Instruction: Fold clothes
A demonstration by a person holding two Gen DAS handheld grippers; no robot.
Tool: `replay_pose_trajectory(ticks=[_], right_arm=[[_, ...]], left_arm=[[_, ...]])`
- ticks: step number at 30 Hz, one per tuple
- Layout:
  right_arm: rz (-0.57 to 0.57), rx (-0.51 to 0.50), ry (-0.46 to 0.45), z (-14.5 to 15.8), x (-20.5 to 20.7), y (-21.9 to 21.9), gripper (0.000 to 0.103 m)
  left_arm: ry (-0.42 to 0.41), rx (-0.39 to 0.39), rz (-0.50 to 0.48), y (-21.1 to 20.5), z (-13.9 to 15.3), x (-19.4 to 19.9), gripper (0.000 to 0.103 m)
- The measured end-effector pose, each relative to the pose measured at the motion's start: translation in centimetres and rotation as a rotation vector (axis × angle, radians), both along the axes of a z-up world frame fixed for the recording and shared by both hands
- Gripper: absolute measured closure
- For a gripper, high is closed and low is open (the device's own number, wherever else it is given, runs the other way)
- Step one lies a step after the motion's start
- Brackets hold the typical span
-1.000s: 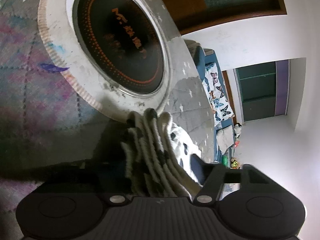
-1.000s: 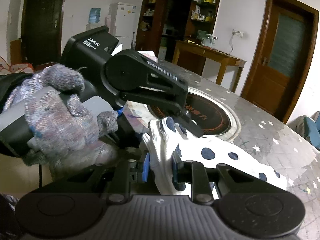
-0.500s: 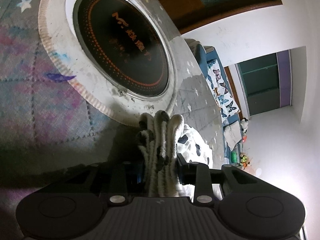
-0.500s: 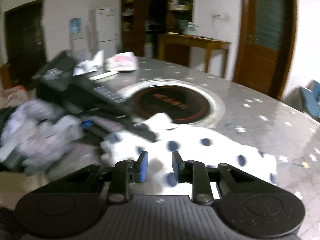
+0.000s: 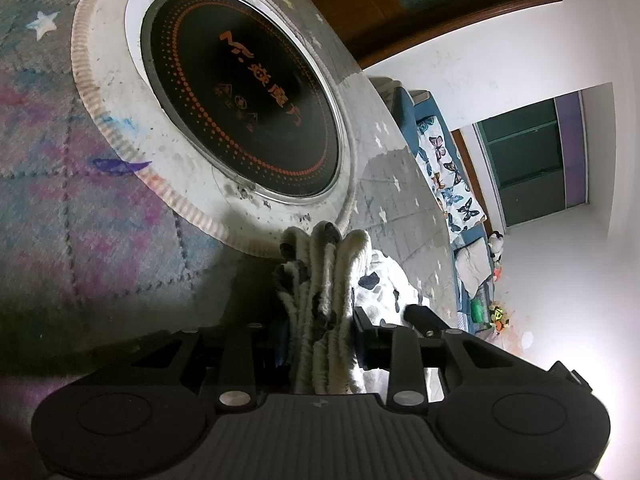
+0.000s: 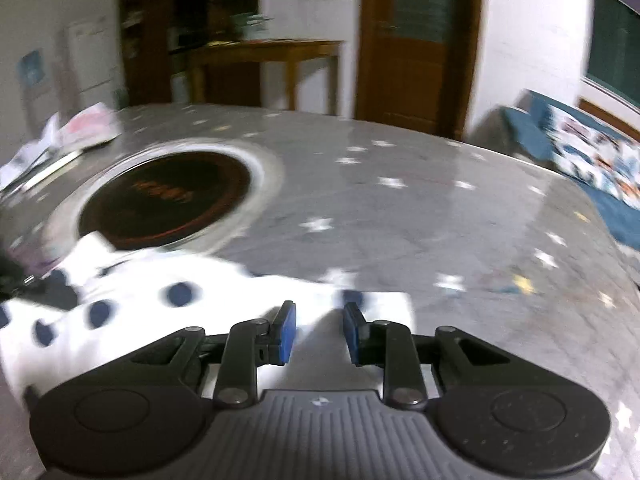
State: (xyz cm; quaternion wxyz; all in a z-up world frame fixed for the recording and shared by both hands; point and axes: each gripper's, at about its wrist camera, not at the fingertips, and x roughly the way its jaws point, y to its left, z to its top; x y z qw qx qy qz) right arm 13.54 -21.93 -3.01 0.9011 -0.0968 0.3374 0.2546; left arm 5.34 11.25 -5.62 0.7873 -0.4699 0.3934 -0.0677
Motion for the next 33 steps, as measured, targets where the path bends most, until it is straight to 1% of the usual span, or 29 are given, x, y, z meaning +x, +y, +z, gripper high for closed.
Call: replay_pose_trajectory(ticks=[3, 5, 8, 11, 17, 18, 21, 22, 25, 28, 33], right_arm=[[-0.053, 0.018, 0.008, 0.0, 0.6, -2.0, 0.077], [-0.07, 0.05, 0.02, 0.1, 0.2, -3.1, 0.076], [-0.087, 0.102, 0.063, -0.4, -0.3, -4.6, 0.075], [-0.114, 0.124, 0.08, -1.3, -0.8, -5.4, 0.069], [-0.133, 0.213, 0.115, -1.9, -1.5, -6.5, 0.069], [-0.127, 0.219, 0.118, -2.0, -1.7, -6.4, 0.071], [-0.116, 0.233, 0.119, -2.0, -2.3, -6.1, 0.089], [-0.119, 0.238, 0.113, -2.0, -2.6, -6.2, 0.093], [-0.135, 0.256, 0.077, -1.0, -3.3, -6.5, 0.096], [-0.143, 0.263, 0.028, 0.6, -3.7, -7.1, 0.096], [-0.168, 0.219, -0.06, 3.4, -3.4, -8.2, 0.097]], left_arm=[[-0.001, 0.013, -0.004, -0.2, 0.1, 0.0, 0.07], [-0.001, 0.018, -0.005, -0.3, 0.2, 0.0, 0.07], [-0.002, 0.033, -0.008, -0.6, 0.4, 0.1, 0.07], [-0.002, 0.053, -0.012, -0.9, 0.6, 0.1, 0.07], [0.002, 0.095, -0.017, -1.4, 1.0, 0.3, 0.07], [0.002, 0.104, -0.018, -1.5, 1.1, 0.3, 0.07], [-0.004, 0.129, -0.024, -1.9, 1.7, 0.3, 0.071], [-0.007, 0.137, -0.028, -2.0, 1.9, 0.2, 0.071], [-0.025, 0.159, -0.041, -2.7, 3.1, 0.2, 0.071], [-0.045, 0.181, -0.065, -3.8, 4.3, 0.6, 0.071], [-0.083, 0.224, -0.12, -7.0, 6.2, 2.2, 0.071]])
